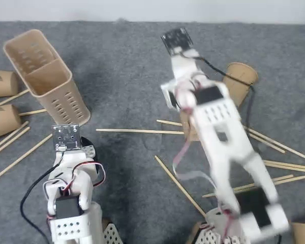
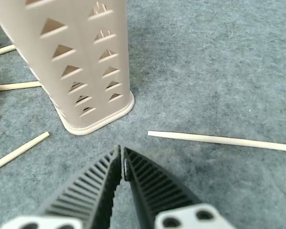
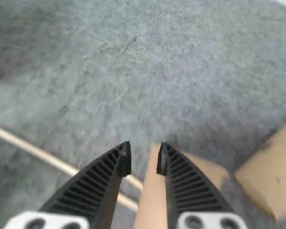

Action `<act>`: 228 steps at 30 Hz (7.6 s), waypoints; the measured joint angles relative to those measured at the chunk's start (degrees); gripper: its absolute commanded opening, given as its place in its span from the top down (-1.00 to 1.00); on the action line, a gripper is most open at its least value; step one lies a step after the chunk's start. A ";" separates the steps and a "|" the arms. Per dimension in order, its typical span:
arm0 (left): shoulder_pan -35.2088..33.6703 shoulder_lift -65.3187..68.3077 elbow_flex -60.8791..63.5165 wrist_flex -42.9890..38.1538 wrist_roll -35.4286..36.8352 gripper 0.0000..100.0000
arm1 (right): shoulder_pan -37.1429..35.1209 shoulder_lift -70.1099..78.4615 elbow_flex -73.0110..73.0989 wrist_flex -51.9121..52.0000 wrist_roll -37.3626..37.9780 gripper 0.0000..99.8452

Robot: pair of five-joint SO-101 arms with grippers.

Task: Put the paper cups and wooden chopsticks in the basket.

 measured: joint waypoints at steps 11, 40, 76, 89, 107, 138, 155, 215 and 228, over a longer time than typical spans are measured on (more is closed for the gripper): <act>0.00 0.00 0.00 0.00 0.00 0.98 | 5.80 34.29 -38.24 18.81 0.00 0.80; 0.00 0.00 0.00 0.00 0.00 0.98 | 5.80 15.91 -19.78 44.92 2.29 0.98; 0.00 0.00 0.26 0.00 0.00 0.98 | 46.59 -37.27 13.80 43.69 25.85 0.87; 0.00 0.00 0.26 0.00 0.00 0.98 | 87.30 -37.19 17.41 43.52 58.81 0.73; 0.00 0.00 0.26 0.00 0.00 0.98 | 103.03 -37.19 28.04 27.25 72.35 0.97; 0.00 0.00 0.26 -0.70 0.00 0.98 | 102.59 -38.95 43.34 10.55 85.10 0.98; 0.00 0.00 0.26 -0.70 0.00 0.98 | 78.86 -37.80 51.52 -6.15 68.40 0.98; 0.00 0.00 0.26 -0.70 0.00 0.98 | 98.29 -37.19 42.64 0.09 77.36 0.98; 0.00 0.00 0.26 -0.70 0.00 0.98 | 91.96 -43.34 42.02 10.46 77.45 0.71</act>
